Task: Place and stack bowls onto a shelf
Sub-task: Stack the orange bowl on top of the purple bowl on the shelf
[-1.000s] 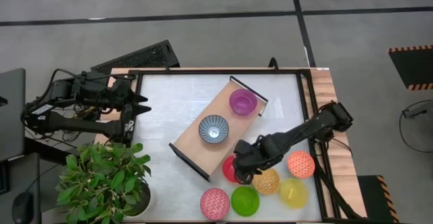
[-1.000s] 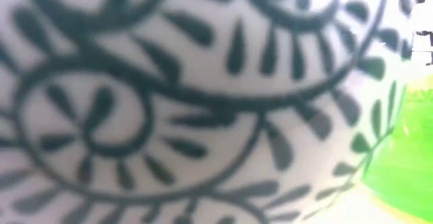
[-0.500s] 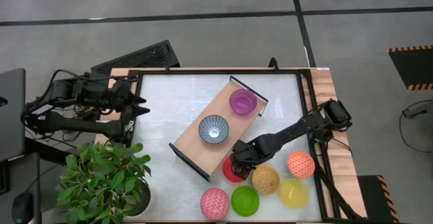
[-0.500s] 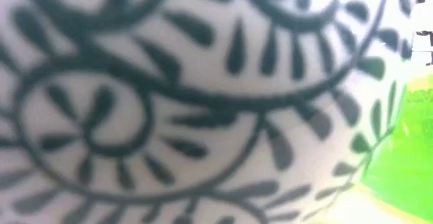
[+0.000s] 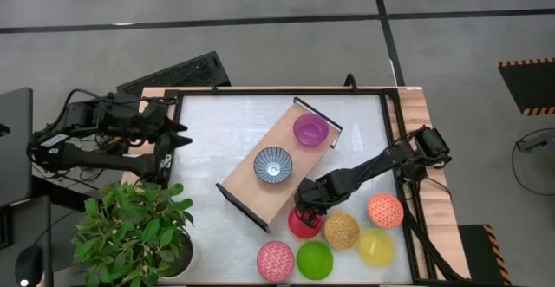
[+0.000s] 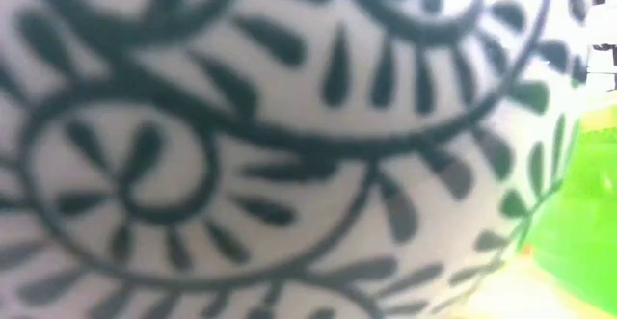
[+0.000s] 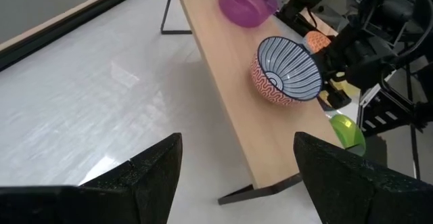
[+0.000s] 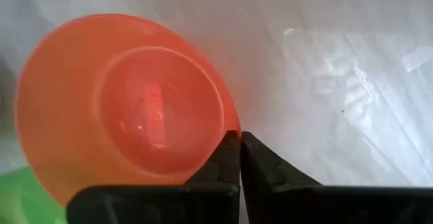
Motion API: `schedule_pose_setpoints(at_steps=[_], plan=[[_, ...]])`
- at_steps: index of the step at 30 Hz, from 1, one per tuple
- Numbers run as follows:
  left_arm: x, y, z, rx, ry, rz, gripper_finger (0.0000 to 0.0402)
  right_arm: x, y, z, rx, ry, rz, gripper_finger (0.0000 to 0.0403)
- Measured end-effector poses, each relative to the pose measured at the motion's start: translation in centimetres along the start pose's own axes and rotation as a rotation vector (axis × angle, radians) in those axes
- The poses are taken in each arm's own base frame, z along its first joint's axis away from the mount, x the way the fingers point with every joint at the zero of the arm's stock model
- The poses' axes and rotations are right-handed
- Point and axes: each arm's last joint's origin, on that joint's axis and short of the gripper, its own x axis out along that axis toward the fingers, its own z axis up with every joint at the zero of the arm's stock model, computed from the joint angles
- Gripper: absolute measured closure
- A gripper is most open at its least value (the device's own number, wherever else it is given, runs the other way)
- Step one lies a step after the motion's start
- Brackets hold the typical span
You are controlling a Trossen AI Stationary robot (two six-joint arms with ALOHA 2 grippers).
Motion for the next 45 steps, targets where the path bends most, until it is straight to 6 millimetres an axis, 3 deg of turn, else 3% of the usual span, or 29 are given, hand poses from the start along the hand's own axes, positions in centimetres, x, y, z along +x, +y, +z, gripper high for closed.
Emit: schedule_pose_setpoints(at_steps=[9,16,26,31,37,45], plan=[[0.0,0.0,0.0,0.004,-0.002,0.000,0.0132,-1.4,0.1,0.0,0.015,-0.029,0.028,0.0382],[0.0,0.0,0.0,0.004,-0.002,0.001,0.0132,-4.8,-0.4,-0.4,0.024,-0.067,0.081,0.0382],[0.0,0.0,0.0,0.004,-0.006,0.006,0.0132,-13.0,-3.2,-2.4,0.041,-0.068,0.244,0.0382],[0.0,0.0,0.0,0.004,-0.006,0.007,0.0132,-18.7,-5.9,-2.6,0.099,-0.233,0.271,0.0382],[0.0,0.1,0.1,0.004,-0.022,0.025,0.0132,-23.9,-10.4,-0.7,0.236,-0.464,0.150,0.0382],[0.0,0.0,0.1,-0.023,-0.028,0.025,0.0132,-25.8,-14.7,4.8,0.271,-0.531,-0.012,0.0382]])
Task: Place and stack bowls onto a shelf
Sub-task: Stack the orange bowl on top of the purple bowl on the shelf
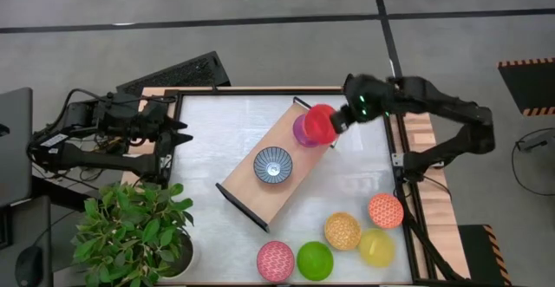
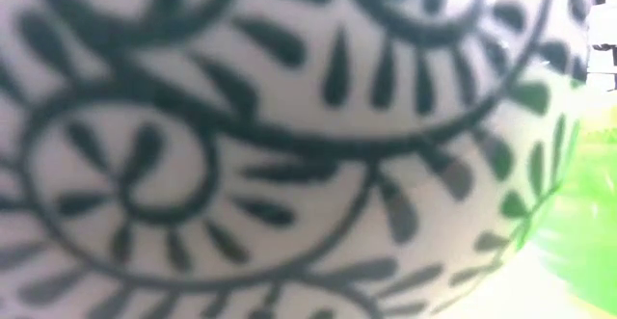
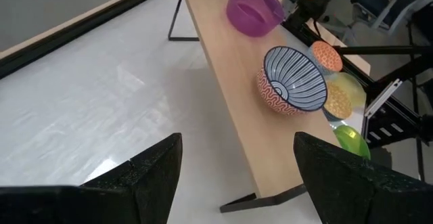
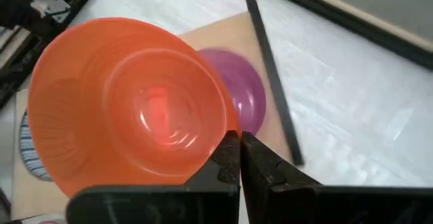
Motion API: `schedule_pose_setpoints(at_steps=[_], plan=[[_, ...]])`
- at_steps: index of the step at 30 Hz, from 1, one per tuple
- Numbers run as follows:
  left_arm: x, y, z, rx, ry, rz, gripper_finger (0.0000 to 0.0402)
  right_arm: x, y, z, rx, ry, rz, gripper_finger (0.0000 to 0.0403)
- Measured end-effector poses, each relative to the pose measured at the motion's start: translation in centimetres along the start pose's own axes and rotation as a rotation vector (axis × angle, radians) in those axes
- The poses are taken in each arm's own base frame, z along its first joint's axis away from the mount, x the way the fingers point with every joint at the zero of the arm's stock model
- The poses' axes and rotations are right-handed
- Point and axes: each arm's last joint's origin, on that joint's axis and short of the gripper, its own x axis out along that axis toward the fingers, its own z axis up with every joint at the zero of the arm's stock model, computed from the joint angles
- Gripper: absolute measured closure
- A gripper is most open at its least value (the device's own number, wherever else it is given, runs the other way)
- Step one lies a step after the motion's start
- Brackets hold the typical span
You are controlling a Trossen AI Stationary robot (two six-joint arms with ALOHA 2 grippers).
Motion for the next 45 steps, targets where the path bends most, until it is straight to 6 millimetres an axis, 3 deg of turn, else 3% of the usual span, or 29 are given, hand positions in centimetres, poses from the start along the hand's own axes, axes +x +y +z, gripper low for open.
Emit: schedule_pose_setpoints(at_steps=[6,16,33,39,45], plan=[[0.0,0.0,0.0,-0.015,0.000,0.000,0.0132,2.7,-0.9,2.7,-0.055,0.108,-0.013,0.0382],[0.0,0.0,0.0,-0.019,0.001,0.001,0.0132,6.1,-1.2,3.3,-0.112,0.248,-0.036,0.0382],[0.0,0.0,0.0,-0.019,0.001,0.001,0.0132,8.5,-2.0,4.2,-0.126,0.295,-0.073,0.0382],[0.0,0.0,0.0,-0.016,0.001,0.001,0.0132,8.7,-2.0,4.2,-0.126,0.301,-0.076,0.0340],[0.0,0.0,0.0,-0.009,0.001,0.001,0.0132,8.4,-2.0,4.2,-0.126,0.291,-0.071,0.0330]])
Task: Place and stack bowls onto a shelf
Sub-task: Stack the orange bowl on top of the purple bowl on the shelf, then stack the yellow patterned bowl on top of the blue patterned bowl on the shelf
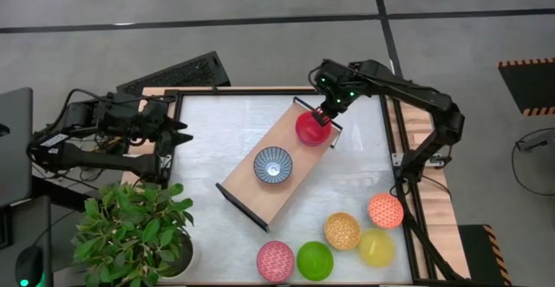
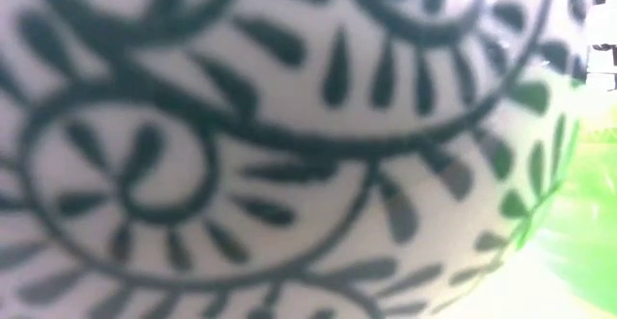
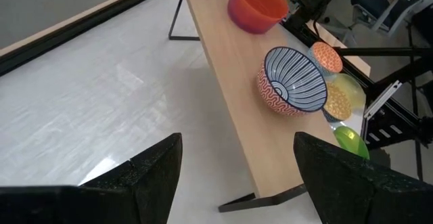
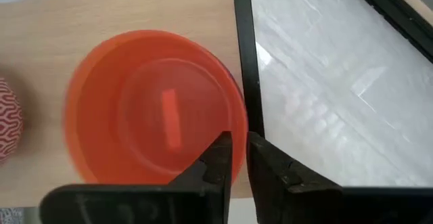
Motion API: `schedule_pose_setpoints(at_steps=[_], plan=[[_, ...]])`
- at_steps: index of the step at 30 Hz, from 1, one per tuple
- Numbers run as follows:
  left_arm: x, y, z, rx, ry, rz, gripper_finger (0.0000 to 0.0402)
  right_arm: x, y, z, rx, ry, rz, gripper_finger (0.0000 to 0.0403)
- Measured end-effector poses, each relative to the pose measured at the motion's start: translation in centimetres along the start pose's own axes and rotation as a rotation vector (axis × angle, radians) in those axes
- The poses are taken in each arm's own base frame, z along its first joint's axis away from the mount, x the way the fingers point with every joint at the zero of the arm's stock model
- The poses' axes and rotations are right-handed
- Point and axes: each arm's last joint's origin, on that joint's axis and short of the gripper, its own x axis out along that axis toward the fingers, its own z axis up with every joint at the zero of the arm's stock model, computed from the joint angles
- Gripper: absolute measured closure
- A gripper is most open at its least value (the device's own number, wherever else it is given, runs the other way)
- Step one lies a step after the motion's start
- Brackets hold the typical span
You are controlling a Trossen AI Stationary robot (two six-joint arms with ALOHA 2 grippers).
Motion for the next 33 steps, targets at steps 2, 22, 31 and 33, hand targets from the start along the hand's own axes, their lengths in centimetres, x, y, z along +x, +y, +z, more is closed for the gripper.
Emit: schedule_pose_setpoints(at_steps=[2,22,31,33], plan=[[0.0,0.0,0.0,0.000,0.000,0.000,0.0132,-0.7,0.1,0.1,-0.001,-0.014,0.007,0.0329],[0.0,-0.1,0.0,0.011,0.015,-0.023,0.0132,-9.5,10.7,-10.0,-0.087,0.050,0.235,0.0312],[0.0,-0.1,0.0,-0.003,0.016,-0.023,0.0132,-7.8,14.7,-18.6,-0.048,0.121,0.104,0.0237],[0.0,-0.1,0.0,-0.005,0.016,-0.024,0.0132,-6.6,15.1,-20.2,-0.048,0.146,0.071,0.0218]])
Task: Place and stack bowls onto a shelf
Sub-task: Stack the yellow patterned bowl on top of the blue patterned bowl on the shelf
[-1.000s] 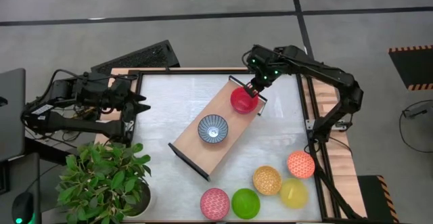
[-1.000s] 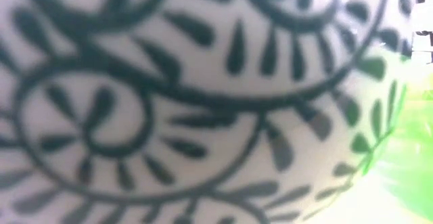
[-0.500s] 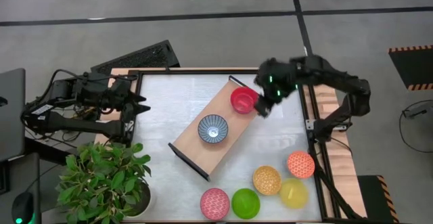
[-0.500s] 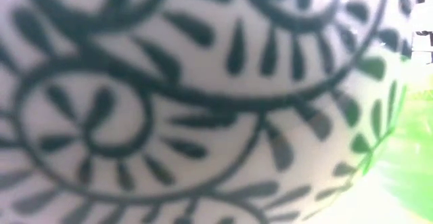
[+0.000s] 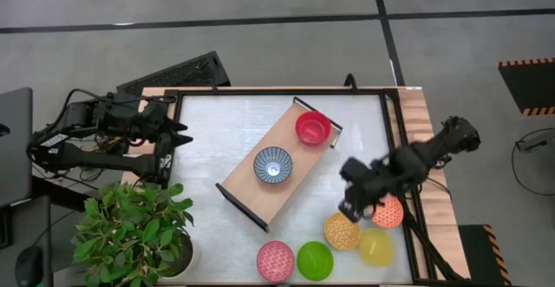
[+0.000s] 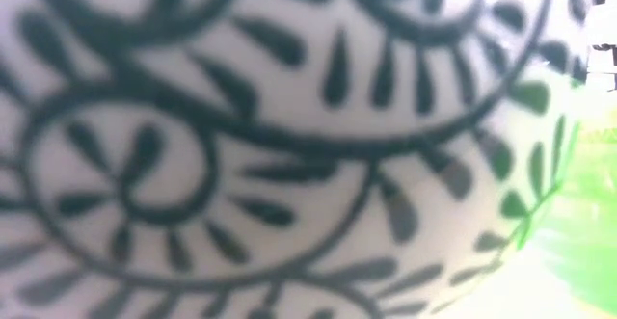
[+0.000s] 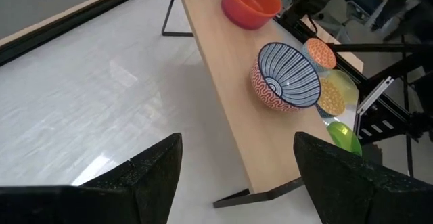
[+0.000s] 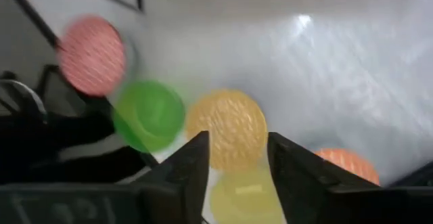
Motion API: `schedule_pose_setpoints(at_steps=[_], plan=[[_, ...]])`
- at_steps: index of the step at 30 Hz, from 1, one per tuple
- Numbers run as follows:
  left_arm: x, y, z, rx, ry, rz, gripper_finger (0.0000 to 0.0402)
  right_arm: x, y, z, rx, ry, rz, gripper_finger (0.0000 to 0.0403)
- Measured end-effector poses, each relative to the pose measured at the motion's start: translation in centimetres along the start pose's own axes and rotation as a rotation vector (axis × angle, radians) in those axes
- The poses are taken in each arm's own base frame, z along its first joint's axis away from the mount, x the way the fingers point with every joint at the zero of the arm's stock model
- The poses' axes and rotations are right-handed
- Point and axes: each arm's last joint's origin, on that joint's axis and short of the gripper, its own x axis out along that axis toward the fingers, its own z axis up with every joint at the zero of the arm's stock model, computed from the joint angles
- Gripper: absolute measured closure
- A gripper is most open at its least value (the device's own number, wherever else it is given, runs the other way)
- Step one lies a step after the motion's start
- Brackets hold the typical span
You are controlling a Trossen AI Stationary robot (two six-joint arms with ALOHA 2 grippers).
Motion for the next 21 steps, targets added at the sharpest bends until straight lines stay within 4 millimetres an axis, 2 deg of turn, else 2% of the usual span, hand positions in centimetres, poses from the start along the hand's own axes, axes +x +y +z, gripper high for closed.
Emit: schedule_pose_setpoints(at_steps=[5,13,16,21], plan=[[0.0,0.0,0.0,-0.001,0.000,0.000,0.0132,4.8,0.2,-1.8,-0.001,0.045,-0.064,0.0189],[0.0,0.0,0.0,-0.001,0.000,0.000,0.0132,12.1,-0.9,-3.2,-0.109,0.162,-0.039,0.0192],[0.0,0.0,0.0,-0.001,0.000,0.000,0.0132,14.1,-1.9,-3.6,-0.141,0.179,-0.061,0.0192],[0.0,0.0,0.0,-0.001,-0.004,0.006,0.0132,16.3,-3.3,-4.1,-0.204,0.200,-0.082,0.0192]])
